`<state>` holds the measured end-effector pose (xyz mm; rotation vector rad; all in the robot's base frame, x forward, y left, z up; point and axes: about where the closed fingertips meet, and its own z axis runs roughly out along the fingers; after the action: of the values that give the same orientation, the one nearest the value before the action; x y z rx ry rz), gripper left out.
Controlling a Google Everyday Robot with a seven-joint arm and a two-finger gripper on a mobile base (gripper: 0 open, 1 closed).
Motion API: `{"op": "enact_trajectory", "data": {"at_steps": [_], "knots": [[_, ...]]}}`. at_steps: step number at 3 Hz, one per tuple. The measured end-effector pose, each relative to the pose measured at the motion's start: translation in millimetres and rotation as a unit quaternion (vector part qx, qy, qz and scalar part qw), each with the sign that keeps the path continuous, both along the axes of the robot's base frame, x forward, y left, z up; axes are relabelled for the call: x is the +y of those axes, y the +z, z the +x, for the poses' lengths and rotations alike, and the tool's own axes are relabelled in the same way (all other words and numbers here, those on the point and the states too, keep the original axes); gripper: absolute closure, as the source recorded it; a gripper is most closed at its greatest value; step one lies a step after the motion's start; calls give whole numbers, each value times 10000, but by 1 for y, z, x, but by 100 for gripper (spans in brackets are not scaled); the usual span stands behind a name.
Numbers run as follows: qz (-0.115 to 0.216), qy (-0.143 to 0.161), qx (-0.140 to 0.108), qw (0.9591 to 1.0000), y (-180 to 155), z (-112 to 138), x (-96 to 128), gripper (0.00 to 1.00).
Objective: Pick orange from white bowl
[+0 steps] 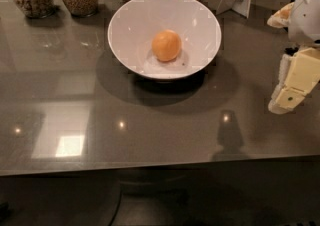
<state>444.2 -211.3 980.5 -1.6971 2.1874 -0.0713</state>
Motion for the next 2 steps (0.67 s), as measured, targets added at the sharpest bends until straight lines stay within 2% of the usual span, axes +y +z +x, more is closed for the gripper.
{"op": "enact_trajectory", "data": {"at_steps": [1,2], "knots": [[625,135,-408,9971,12,22,20,0],[1337,233,-722,9881,23,54,52,0]]}}
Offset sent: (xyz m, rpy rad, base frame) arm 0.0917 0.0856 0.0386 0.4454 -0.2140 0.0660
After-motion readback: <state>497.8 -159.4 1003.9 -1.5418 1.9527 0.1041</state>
